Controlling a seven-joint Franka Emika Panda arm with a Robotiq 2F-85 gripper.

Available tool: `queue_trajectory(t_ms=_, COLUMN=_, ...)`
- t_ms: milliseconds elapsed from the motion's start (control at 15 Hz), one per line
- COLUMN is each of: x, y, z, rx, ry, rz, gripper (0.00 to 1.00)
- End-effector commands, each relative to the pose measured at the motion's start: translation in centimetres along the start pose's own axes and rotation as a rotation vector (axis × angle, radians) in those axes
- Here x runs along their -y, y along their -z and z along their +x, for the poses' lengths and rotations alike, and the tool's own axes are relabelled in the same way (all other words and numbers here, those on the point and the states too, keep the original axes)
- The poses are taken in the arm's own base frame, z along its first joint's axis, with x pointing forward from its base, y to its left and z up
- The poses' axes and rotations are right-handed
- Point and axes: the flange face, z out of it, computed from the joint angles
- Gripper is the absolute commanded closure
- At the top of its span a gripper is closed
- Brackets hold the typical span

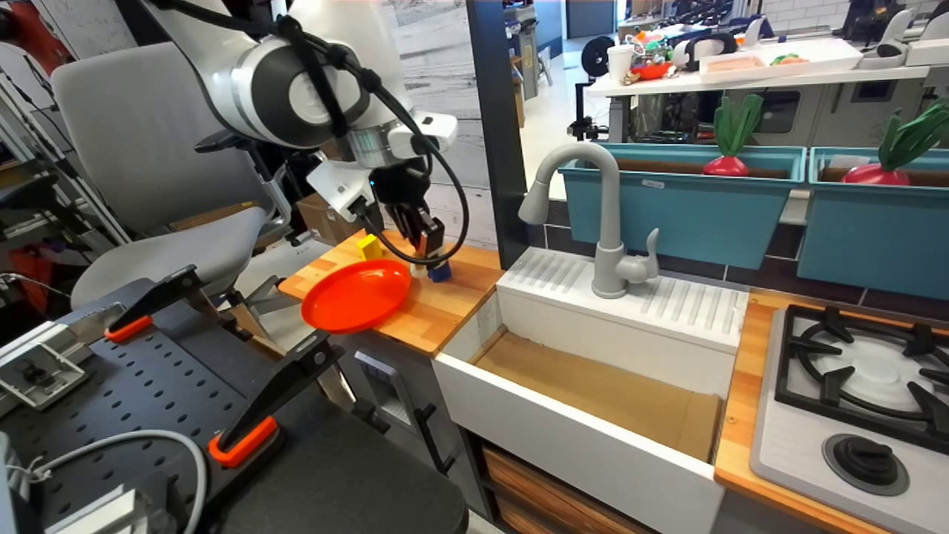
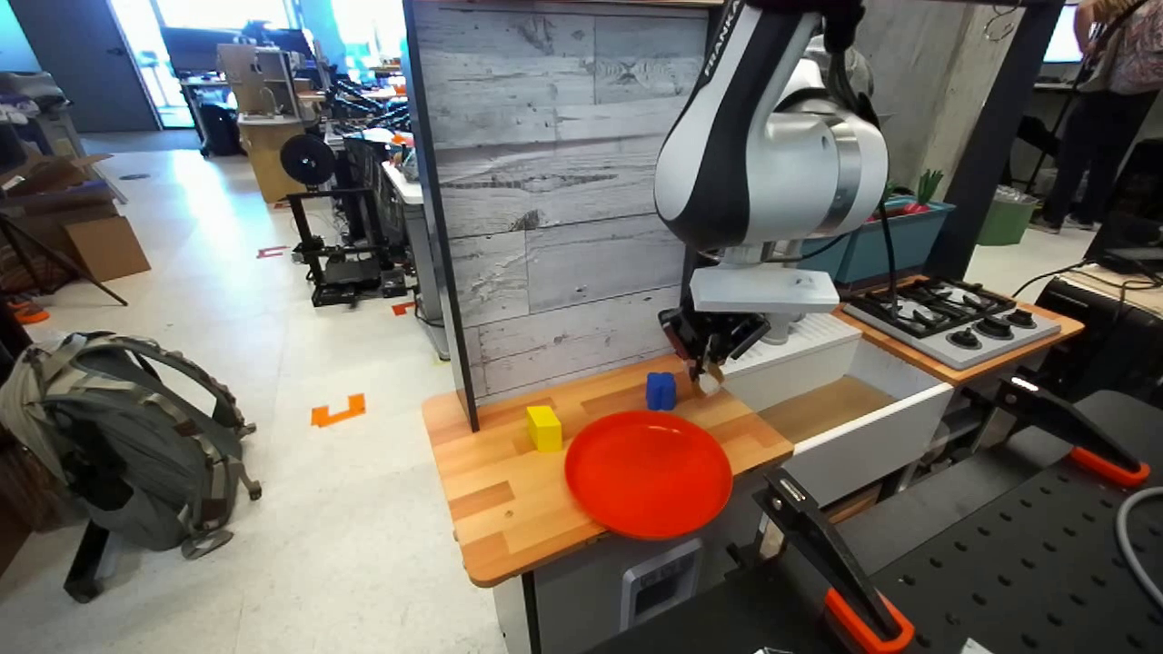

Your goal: Put the toy dog on the plate

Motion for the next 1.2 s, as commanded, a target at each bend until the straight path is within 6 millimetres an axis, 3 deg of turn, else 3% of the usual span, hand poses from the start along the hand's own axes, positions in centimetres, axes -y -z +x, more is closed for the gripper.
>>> queue_trajectory(t_ms=0, x=3.1, y=1.8, z=-4.2, rx=-0.023, ry=0.103, rz=0.009, gripper=0.96)
queue_trajectory(t_ms=200, x=6.1, y=1.1, z=-6.4, rx=-0.031, ry=0.164, rz=0.016, gripper=0.96)
queue_trajectory(t_ms=467, x=8.9, y=-0.5, z=-7.3, rx=0.001, ry=0.207, rz=0.008, gripper=0.96)
queue_trajectory(t_ms=1000, x=9.9, y=-4.3, z=-7.3, rx=0.087, ry=0.215, rz=-0.024, gripper=0.96)
queue_trajectory(t_ms=1067, x=9.8, y=-4.6, z=-7.3, rx=0.084, ry=0.213, rz=-0.041, gripper=0.60)
queue_trajectory(t_ms=1133, x=9.9, y=-4.8, z=-7.4, rx=0.080, ry=0.217, rz=-0.042, gripper=0.59)
